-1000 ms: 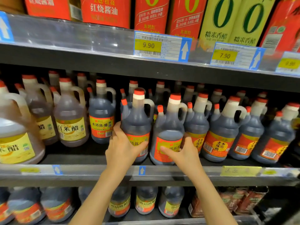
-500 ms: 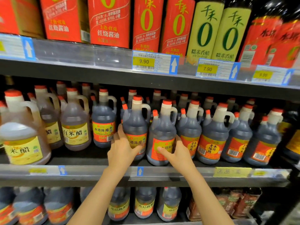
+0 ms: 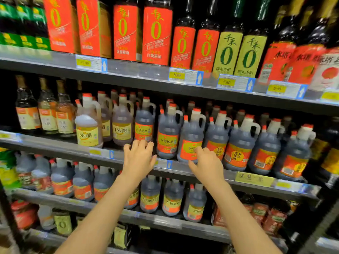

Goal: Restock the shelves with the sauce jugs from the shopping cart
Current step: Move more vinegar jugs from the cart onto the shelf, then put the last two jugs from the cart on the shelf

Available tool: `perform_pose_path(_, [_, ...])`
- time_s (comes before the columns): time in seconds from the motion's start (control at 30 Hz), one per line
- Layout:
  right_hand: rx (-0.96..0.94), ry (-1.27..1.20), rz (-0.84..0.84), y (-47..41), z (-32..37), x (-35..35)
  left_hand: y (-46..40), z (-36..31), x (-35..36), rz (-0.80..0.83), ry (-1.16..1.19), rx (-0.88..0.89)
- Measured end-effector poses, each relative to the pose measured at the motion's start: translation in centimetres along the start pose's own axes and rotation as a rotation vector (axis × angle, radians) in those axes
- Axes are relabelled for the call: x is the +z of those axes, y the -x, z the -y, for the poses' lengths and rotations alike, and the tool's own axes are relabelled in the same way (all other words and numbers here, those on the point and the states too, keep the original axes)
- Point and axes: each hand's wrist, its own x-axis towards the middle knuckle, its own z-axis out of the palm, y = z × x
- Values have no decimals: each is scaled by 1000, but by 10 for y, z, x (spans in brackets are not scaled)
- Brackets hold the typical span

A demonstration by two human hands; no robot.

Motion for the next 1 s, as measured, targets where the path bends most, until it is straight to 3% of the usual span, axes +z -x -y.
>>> perform_pose_path(0.47, [-314,-175,39,34,115,-13,81,95,-93,22,-257,-102])
perform_pose_path(0.8, [-697,-337,137,79,330,-4,206,246,-183,145,-500,-432])
perform_pose_path(1.0, [-881,-458,153,134,470,-11,290,336,-258,196,-531,-634])
